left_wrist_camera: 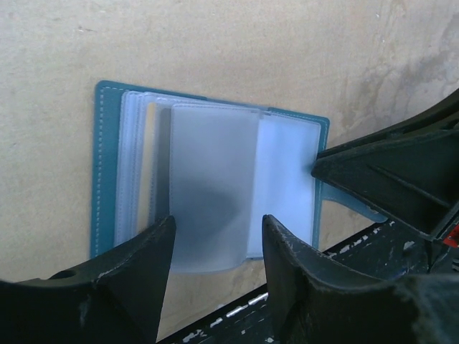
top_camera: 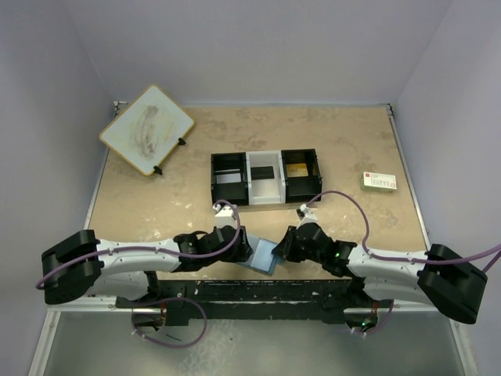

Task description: Take the credit cards out of the card holder

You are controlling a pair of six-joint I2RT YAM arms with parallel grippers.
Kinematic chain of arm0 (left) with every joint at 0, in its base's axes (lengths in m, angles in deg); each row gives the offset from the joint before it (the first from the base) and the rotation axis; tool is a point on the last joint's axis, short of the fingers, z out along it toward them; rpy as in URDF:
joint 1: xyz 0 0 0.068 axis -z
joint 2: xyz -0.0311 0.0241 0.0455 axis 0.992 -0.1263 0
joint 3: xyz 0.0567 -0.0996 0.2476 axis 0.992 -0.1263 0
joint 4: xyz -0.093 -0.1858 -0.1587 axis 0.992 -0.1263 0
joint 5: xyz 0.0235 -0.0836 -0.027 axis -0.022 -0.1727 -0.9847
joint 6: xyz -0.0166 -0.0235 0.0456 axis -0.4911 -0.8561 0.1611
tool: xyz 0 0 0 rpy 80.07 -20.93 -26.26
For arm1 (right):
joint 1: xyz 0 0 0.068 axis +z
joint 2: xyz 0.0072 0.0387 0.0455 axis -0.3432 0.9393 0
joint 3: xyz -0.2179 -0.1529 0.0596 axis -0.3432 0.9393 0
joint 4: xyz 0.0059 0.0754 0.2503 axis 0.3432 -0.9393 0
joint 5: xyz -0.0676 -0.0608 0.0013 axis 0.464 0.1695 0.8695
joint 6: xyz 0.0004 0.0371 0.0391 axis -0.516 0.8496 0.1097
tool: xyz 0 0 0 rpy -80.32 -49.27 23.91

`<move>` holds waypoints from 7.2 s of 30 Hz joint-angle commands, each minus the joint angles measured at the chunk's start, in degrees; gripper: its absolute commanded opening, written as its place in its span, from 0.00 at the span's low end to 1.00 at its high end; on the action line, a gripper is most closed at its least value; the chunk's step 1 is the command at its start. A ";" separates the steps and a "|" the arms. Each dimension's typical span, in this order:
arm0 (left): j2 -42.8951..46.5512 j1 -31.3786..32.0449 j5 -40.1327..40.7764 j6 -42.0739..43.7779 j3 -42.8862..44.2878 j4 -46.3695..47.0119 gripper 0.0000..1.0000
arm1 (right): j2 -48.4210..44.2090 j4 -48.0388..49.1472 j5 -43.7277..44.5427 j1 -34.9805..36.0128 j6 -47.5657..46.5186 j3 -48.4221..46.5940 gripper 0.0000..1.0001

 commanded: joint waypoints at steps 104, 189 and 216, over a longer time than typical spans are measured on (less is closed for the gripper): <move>-3.85 4.83 6.52 -2.68 2.99 -2.70 0.57 | 4.83 6.43 -1.18 0.05 -0.12 0.84 0.19; -17.68 5.55 1.80 -3.35 11.18 9.23 0.47 | -4.17 -9.59 12.11 0.10 15.63 3.81 0.12; -22.37 6.15 -0.36 -1.45 13.11 10.60 0.48 | -13.28 -5.31 7.10 0.01 13.85 8.34 0.41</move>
